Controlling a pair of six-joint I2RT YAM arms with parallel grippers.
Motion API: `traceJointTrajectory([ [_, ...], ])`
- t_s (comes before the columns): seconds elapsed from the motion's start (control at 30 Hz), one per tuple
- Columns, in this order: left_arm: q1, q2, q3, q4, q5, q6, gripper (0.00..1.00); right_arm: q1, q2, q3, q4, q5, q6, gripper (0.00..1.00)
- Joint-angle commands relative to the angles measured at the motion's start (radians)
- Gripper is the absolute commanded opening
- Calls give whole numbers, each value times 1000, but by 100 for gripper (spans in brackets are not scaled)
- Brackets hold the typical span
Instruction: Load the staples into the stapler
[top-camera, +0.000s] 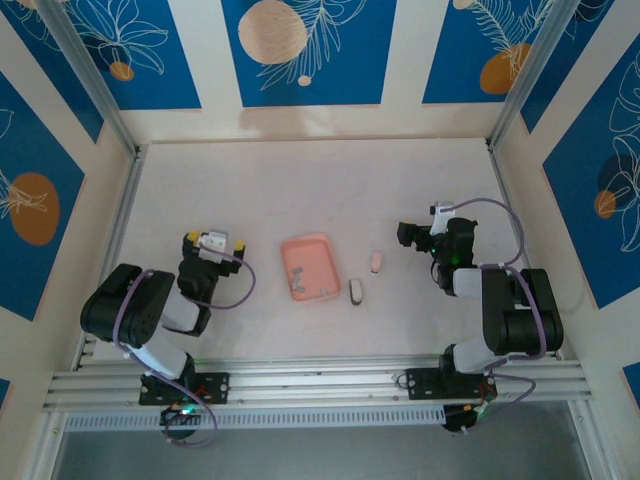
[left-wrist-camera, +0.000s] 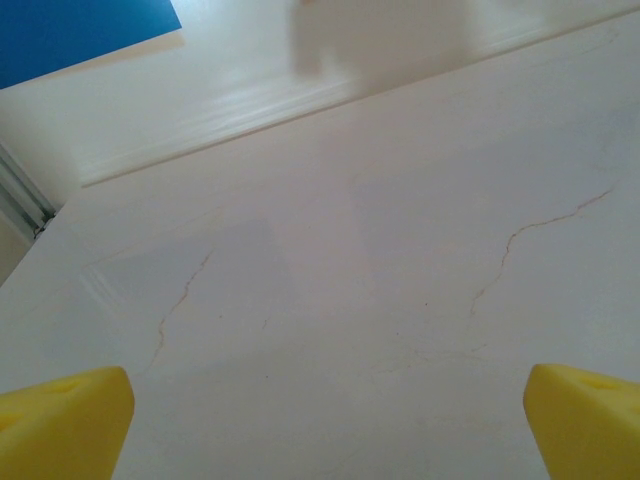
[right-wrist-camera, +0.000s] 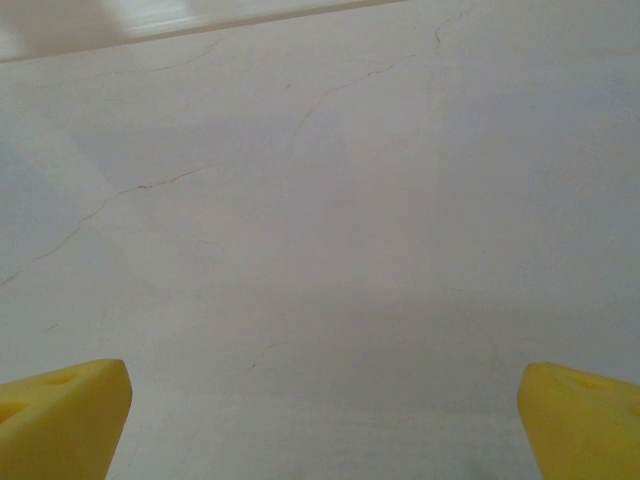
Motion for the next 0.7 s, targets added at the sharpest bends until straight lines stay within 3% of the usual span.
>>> traceJointTrajectory([
  [0.0,14,9,10,37,19,-16,100,6,10,26,11,-19,-25,99],
  [0.17,29,-9,43,-50,23,-33,100,-1,29,-9,92,-57,-31,99],
  [0.3,154,-47,248,-490,177,-150,100,-4,28,-5,83,-64,-31,99],
  [0.33,190,-47,239,-466,228,-169,100,-4,26,-4,79,-63,-32,99],
  [0.47,168,-51,222,-443,130,-170,100,1,28,-4,79,-54,-33,99],
  [0.57,153,-51,201,-400,-5,-203,100,-1,28,-4,77,-58,-32,99],
  [0.67,147,-49,204,-405,-24,-202,100,-5,29,-5,78,-65,-29,99],
])
